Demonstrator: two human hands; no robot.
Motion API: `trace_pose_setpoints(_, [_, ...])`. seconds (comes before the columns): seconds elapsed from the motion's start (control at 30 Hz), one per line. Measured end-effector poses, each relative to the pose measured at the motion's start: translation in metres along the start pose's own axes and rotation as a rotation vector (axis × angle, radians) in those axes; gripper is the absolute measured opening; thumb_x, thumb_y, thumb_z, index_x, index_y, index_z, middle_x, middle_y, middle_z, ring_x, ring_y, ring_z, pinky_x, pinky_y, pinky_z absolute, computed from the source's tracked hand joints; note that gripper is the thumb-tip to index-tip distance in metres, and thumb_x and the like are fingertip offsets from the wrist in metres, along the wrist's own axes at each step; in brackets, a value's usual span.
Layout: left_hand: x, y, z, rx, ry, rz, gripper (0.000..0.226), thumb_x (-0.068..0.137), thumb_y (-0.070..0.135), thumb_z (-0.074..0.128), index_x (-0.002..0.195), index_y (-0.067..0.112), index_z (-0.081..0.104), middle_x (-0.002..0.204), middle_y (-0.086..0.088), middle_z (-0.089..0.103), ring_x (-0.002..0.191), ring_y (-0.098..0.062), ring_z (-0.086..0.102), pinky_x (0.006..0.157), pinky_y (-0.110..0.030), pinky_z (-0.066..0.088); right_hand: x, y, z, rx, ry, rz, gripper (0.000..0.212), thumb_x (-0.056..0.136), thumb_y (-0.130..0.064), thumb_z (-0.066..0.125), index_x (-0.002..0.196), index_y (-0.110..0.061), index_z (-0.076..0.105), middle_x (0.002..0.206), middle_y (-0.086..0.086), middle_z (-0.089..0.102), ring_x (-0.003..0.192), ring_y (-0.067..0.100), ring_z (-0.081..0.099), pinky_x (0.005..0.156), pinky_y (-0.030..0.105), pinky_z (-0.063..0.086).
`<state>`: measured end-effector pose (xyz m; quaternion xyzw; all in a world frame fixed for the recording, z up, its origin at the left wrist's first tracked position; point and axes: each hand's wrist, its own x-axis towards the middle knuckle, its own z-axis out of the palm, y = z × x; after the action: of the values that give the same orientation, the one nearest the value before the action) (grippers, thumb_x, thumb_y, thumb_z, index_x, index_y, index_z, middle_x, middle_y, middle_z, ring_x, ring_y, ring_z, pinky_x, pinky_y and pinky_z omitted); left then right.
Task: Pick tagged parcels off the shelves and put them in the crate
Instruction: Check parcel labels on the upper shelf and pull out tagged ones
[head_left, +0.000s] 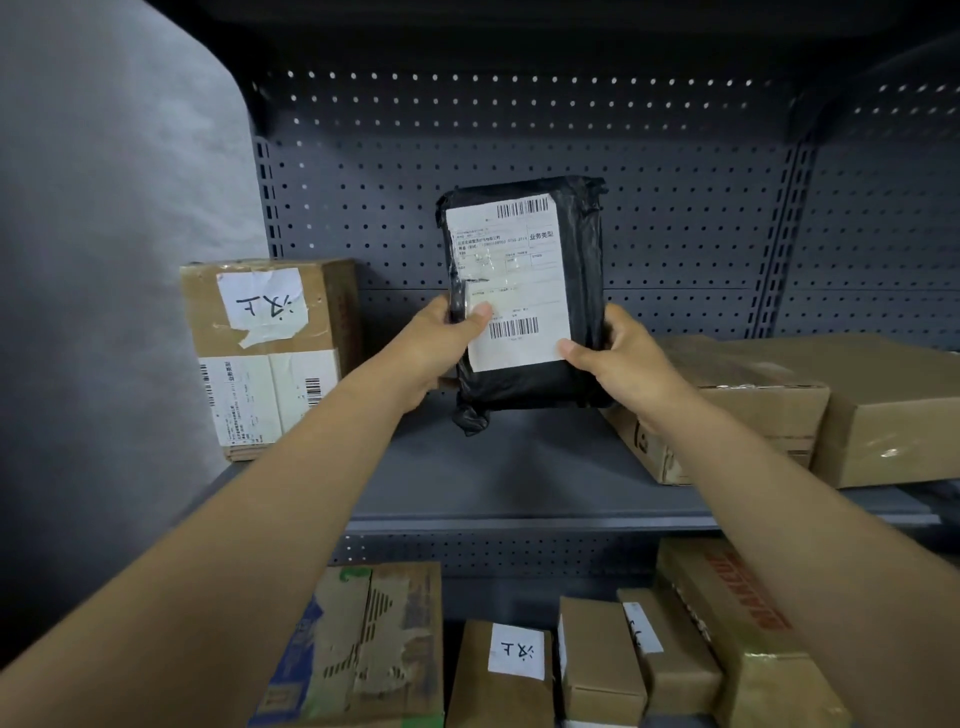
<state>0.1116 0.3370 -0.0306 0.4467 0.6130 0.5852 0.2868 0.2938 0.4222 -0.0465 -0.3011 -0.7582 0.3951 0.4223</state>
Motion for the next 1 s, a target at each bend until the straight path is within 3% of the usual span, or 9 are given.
trace_pose_setpoints(0.1, [0.004,-0.009,0.013,0.149,-0.029,-0.030,0.056,0.089,0.030,0.071,0.134,0.030,0.038,0.123,0.007,0.063,0.110,-0.017,0.061,0.095,-0.047,0.052,0.003,0.014,0.004,-0.070,0.053,0.010,0.038,0.093,-0.012,0.063,0.129,-0.018,0.052,0.122,-0.006,0.064,0.113,0.015,0.060,0.100,0.030,0.047])
trace_pose_setpoints(0.17, [0.010,-0.020,0.021,0.247,-0.040,0.016,0.082,0.081,0.014,0.079,0.146,0.024,0.029,0.128,0.006,0.062,0.117,-0.017,0.058,0.102,-0.044,0.049,0.005,0.025,0.008,-0.122,0.061,0.033,0.038,0.094,-0.013,0.062,0.130,-0.016,0.051,0.126,-0.002,0.063,0.115,0.018,0.059,0.099,0.031,0.046])
trace_pose_setpoints(0.23, [0.017,-0.030,0.028,0.294,0.017,0.036,0.091,0.075,0.006,0.081,0.148,0.019,0.028,0.133,0.002,0.060,0.123,-0.019,0.055,0.110,-0.041,0.042,0.008,0.035,0.011,-0.144,0.072,0.049,0.037,0.094,-0.013,0.061,0.130,-0.013,0.050,0.128,0.002,0.062,0.117,0.020,0.058,0.099,0.030,0.046])
trace_pose_setpoints(0.5, [0.049,-0.060,0.052,0.376,0.188,0.016,0.057,0.084,0.012,0.076,0.130,0.009,0.042,0.130,-0.005,0.059,0.109,-0.015,0.054,0.086,-0.022,0.040,0.036,0.063,0.023,-0.216,0.016,0.179,0.040,0.092,-0.003,0.055,0.130,-0.009,0.042,0.124,0.007,0.062,0.099,0.016,0.056,0.079,0.024,0.042])
trace_pose_setpoints(0.6, [0.063,-0.073,0.056,0.431,0.210,-0.029,0.055,0.087,0.015,0.073,0.130,0.007,0.040,0.133,-0.008,0.058,0.119,-0.024,0.056,0.084,-0.022,0.038,0.045,0.073,0.030,-0.214,-0.045,0.220,0.049,0.091,-0.004,0.056,0.135,-0.013,0.036,0.121,0.004,0.061,0.099,0.017,0.056,0.078,0.025,0.042])
trace_pose_setpoints(0.73, [0.072,-0.087,0.057,0.502,0.216,-0.040,0.064,0.087,0.023,0.072,0.136,0.005,0.034,0.136,-0.013,0.053,0.123,-0.030,0.054,0.089,-0.027,0.042,0.050,0.081,0.038,-0.269,-0.093,0.207,0.072,0.087,-0.006,0.060,0.150,-0.012,0.025,0.141,0.009,0.050,0.121,0.021,0.053,0.096,0.028,0.044])
trace_pose_setpoints(0.83, [0.068,-0.082,0.055,0.563,0.306,0.009,0.073,0.079,0.026,0.080,0.131,0.004,0.033,0.138,-0.016,0.041,0.121,-0.033,0.050,0.099,-0.036,0.043,0.048,0.071,0.035,-0.345,-0.083,0.224,0.090,0.091,-0.013,0.059,0.158,-0.012,0.000,0.162,0.011,0.015,0.146,0.026,0.027,0.117,0.031,0.028])
trace_pose_setpoints(0.93, [0.061,-0.063,0.052,0.602,0.392,0.123,0.061,0.081,0.028,0.076,0.121,0.004,0.038,0.129,-0.016,0.044,0.109,-0.030,0.052,0.090,-0.037,0.046,0.042,0.049,0.023,-0.371,-0.019,0.152,0.088,0.093,-0.014,0.059,0.158,-0.011,-0.001,0.163,0.010,0.009,0.148,0.023,0.021,0.115,0.025,0.021])
trace_pose_setpoints(1.0, [0.055,-0.047,0.054,0.597,0.309,0.153,0.041,0.089,0.029,0.066,0.116,0.007,0.045,0.121,-0.010,0.050,0.100,-0.022,0.051,0.080,-0.031,0.042,0.035,0.034,0.012,-0.406,0.039,0.074,0.082,0.094,-0.015,0.058,0.157,-0.011,0.006,0.161,0.011,0.018,0.146,0.023,0.025,0.110,0.022,0.023])
